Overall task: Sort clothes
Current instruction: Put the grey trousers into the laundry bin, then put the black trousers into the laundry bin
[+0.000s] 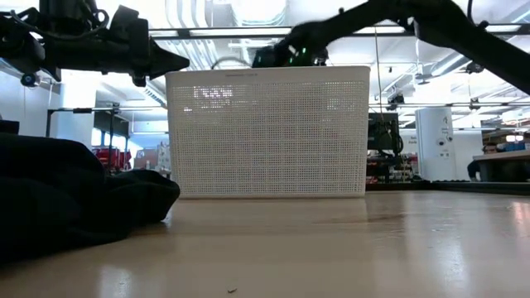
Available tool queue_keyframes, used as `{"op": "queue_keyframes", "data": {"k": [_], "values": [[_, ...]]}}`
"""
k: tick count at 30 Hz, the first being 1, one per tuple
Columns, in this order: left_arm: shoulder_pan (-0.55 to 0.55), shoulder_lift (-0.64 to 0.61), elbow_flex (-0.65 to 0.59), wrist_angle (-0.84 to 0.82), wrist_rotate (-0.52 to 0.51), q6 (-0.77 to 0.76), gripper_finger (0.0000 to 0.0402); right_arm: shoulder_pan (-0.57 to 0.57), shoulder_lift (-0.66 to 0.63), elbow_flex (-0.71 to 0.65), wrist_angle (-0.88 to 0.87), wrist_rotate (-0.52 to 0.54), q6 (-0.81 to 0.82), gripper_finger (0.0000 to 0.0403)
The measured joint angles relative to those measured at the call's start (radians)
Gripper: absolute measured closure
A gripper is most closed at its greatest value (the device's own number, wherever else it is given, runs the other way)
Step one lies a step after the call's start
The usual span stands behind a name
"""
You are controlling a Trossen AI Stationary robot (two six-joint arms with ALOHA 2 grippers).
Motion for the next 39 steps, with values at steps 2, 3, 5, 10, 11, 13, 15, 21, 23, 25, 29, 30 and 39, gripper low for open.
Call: {"op": "queue_keyframes", "data": {"k": [2,3,5,10,11,13,15,21,23,25,29,30,39], "values": [[0.000,0.000,0.000,-0.001,0.000,0.001,0.0381,0.002,-0.027,0.027,-0.013,0.011,0.000,0.0403],[0.000,0.000,0.000,-0.002,0.000,0.001,0.0381,0.004,-0.041,0.041,-0.021,0.012,0.000,0.0403],[0.000,0.000,0.000,-0.003,-0.001,0.001,0.0381,0.006,-0.072,0.056,-0.025,0.011,0.009,0.0403],[0.000,0.000,0.000,-0.009,0.000,0.001,0.0381,0.020,-0.155,0.057,-0.023,0.029,-0.008,0.0403],[0.000,0.000,0.000,-0.015,-0.001,0.001,0.0381,0.026,-0.178,0.057,-0.020,0.030,-0.013,0.0403],[0.000,0.000,0.000,-0.026,0.000,0.001,0.0381,0.033,-0.227,0.052,-0.018,0.029,-0.017,0.0403],[0.000,0.000,0.000,-0.028,0.000,0.000,0.0381,0.041,-0.278,0.037,-0.012,0.026,-0.019,0.0403],[-0.022,0.000,0.000,-0.029,0.000,0.007,0.0381,0.040,-0.441,-0.122,0.009,0.026,0.009,0.0403],[-0.037,0.000,0.000,-0.029,0.000,0.021,0.0381,0.040,-0.512,-0.231,0.056,0.025,0.021,0.0403],[-0.054,0.000,0.000,-0.028,-0.010,0.039,0.0381,0.051,-0.602,-0.372,0.149,0.019,0.034,0.0403],[-0.083,0.000,0.000,-0.020,-0.030,0.058,0.0381,0.111,-0.812,-0.715,0.439,-0.023,0.060,0.0403],[-0.089,0.000,0.000,-0.020,-0.033,0.058,0.0381,0.127,-0.866,-0.802,0.518,-0.037,0.073,0.0403],[-0.128,-0.002,0.020,-0.070,-0.029,-0.009,0.0381,0.205,-1.255,-1.394,1.059,-0.037,0.220,0.0403]]}}
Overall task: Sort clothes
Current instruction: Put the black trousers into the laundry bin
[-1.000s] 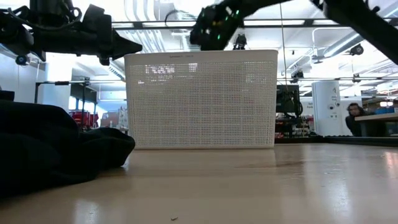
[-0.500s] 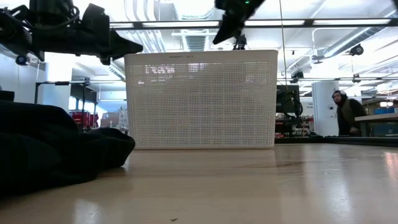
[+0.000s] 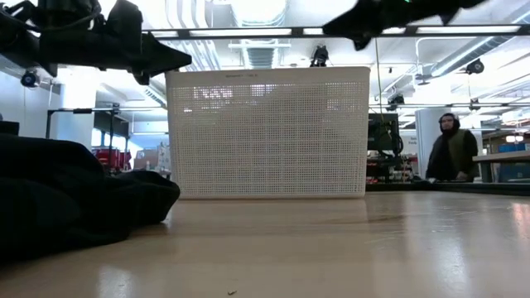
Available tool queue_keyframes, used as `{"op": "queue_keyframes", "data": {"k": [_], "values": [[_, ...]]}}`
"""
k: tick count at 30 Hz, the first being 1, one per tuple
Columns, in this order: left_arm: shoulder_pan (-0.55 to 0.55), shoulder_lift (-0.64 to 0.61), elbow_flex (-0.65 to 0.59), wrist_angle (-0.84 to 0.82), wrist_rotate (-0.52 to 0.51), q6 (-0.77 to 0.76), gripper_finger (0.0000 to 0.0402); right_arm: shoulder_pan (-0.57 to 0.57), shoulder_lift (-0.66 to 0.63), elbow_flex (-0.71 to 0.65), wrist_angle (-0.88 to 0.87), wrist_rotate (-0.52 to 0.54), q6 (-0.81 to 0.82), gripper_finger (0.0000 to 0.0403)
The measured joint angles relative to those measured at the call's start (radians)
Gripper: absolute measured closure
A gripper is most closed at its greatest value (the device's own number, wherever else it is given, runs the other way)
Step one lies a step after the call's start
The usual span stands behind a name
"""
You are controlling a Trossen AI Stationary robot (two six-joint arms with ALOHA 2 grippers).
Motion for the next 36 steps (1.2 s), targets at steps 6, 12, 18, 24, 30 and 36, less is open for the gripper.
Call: {"op": "queue_keyframes", "data": {"k": [6,12,18,24,30,36], "values": [[-0.038,0.013,0.195,-0.401,0.024,-0.061,0.0381,-0.001,-0.122,-0.164,0.085,0.002,0.012,0.0403],[-0.117,0.109,0.482,-0.840,-0.014,-0.141,0.0381,-0.002,-0.164,-0.216,0.087,0.003,-0.011,0.0403],[-0.269,0.261,0.713,-1.260,-0.142,-0.330,0.0381,-0.002,-0.167,-0.231,0.078,0.003,-0.024,0.0403],[-0.467,0.410,0.823,-1.440,-0.158,-0.551,0.0381,-0.002,-0.166,-0.243,0.071,0.002,-0.056,0.0403],[-0.617,0.518,0.814,-1.478,-0.073,-0.777,0.0381,-0.002,-0.159,-0.244,0.068,0.002,-0.048,0.0403],[-0.674,0.620,0.794,-1.472,0.206,-0.933,0.0381,-0.002,-0.159,-0.244,0.054,0.000,-0.047,0.0403]]}}
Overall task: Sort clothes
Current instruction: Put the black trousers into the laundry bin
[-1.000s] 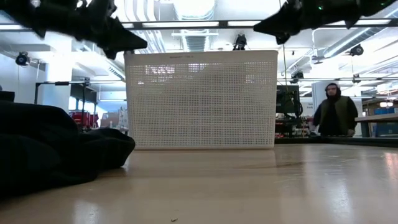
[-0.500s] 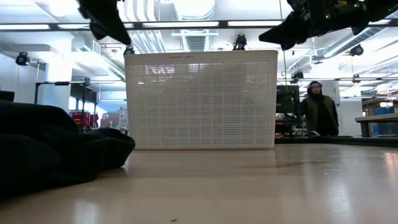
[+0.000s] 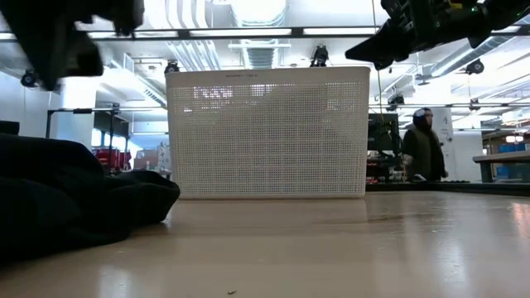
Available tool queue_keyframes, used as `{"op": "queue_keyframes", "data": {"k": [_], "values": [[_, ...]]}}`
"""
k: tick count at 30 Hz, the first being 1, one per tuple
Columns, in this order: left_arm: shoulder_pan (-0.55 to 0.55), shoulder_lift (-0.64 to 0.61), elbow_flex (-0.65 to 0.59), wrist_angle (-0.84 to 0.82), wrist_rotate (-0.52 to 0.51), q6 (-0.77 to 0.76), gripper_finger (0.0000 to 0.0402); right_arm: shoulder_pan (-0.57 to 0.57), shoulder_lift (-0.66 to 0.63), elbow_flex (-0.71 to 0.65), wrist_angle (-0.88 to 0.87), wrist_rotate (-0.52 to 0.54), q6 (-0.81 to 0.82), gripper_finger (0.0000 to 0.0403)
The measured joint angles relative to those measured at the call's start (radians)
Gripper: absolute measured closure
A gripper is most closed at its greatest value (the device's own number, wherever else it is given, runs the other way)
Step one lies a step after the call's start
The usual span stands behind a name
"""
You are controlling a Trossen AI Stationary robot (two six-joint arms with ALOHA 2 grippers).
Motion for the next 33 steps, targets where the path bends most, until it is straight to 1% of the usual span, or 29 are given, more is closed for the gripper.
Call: {"op": "queue_keyframes", "data": {"k": [2,5,7,9,12,15,19,22,25,28,31,33], "values": [[-0.014,0.035,0.000,0.025,0.075,-0.027,0.0381,0.000,0.000,0.000,-0.005,0.000,0.001,0.0403],[-0.032,0.084,0.000,0.091,0.154,-0.054,0.0370,0.000,0.000,0.000,-0.005,0.000,0.002,0.0403],[-0.044,0.118,0.000,0.161,0.199,-0.065,0.0352,0.000,0.000,0.000,-0.005,0.000,0.001,0.0403],[-0.058,0.149,0.000,0.234,0.215,-0.067,0.0327,0.000,0.000,0.000,-0.005,0.000,0.001,0.0403],[-0.074,0.192,0.002,0.300,0.209,-0.077,0.0280,0.000,0.000,-0.008,-0.005,0.000,-0.001,0.0403],[-0.082,0.235,0.002,0.310,0.175,-0.086,0.0230,0.000,0.000,-0.020,-0.005,0.000,-0.004,0.0403],[-0.087,0.286,0.002,0.307,0.080,-0.085,0.0169,0.000,0.000,-0.030,-0.003,0.001,-0.017,0.0403],[-0.087,0.333,0.002,0.312,0.030,-0.100,0.0141,0.000,0.000,-0.030,-0.003,0.001,-0.017,0.0403],[-0.087,0.381,0.002,0.347,0.014,-0.101,0.0133,0.000,0.000,-0.030,-0.003,0.001,-0.017,0.0403],[-0.087,0.406,0.005,0.391,0.007,-0.083,0.0141,0.000,0.000,-0.030,-0.003,0.001,-0.015,0.0403],[-0.086,0.408,0.003,0.398,-0.014,-0.057,0.0163,0.000,0.000,-0.030,-0.003,0.001,-0.009,0.0403],[-0.084,0.409,0.002,0.395,-0.021,-0.041,0.0189,0.000,0.000,-0.030,-0.003,0.001,-0.009,0.0403]]}}
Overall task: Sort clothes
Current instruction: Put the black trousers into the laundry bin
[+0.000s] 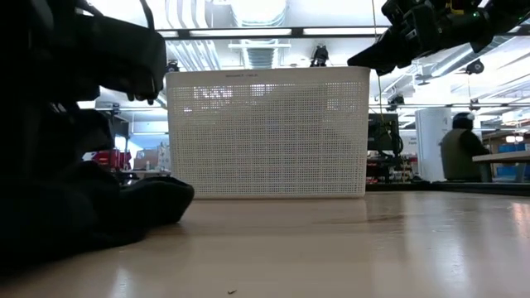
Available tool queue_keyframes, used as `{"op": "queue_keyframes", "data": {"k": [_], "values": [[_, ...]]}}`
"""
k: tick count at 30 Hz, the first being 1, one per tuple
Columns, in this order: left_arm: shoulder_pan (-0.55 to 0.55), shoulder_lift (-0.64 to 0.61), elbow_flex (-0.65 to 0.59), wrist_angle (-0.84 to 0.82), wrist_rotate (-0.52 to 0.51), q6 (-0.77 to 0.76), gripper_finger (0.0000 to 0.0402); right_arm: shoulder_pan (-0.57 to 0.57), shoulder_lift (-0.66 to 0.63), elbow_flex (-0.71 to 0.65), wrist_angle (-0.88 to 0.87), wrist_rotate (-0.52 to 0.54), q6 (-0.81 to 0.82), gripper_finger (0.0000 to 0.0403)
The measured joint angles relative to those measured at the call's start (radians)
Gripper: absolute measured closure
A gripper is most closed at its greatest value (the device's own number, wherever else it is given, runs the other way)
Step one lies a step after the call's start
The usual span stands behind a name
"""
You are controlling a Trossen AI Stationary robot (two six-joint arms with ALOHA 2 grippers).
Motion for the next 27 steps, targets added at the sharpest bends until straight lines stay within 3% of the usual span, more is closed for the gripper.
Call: {"op": "queue_keyframes", "data": {"k": [3,6,8,15,27], "values": [[0.004,0.001,-0.001,-0.022,-0.025,0.054,0.0255,0.000,0.000,0.000,0.000,0.000,0.000,0.0403],[0.023,0.000,0.001,-0.096,-0.064,0.150,0.0350,0.000,0.000,0.000,0.005,0.000,-0.006,0.0403],[0.047,-0.003,0.000,-0.166,-0.110,0.174,0.0384,0.000,0.000,0.000,0.008,0.001,-0.008,0.0403],[0.132,-0.100,0.004,-0.254,-0.182,0.203,0.0396,0.000,0.000,0.000,0.014,0.001,-0.009,0.0403],[0.203,-0.421,0.297,-0.347,-0.588,0.366,0.0400,0.000,0.000,0.000,0.018,0.002,-0.015,0.0403]]}}
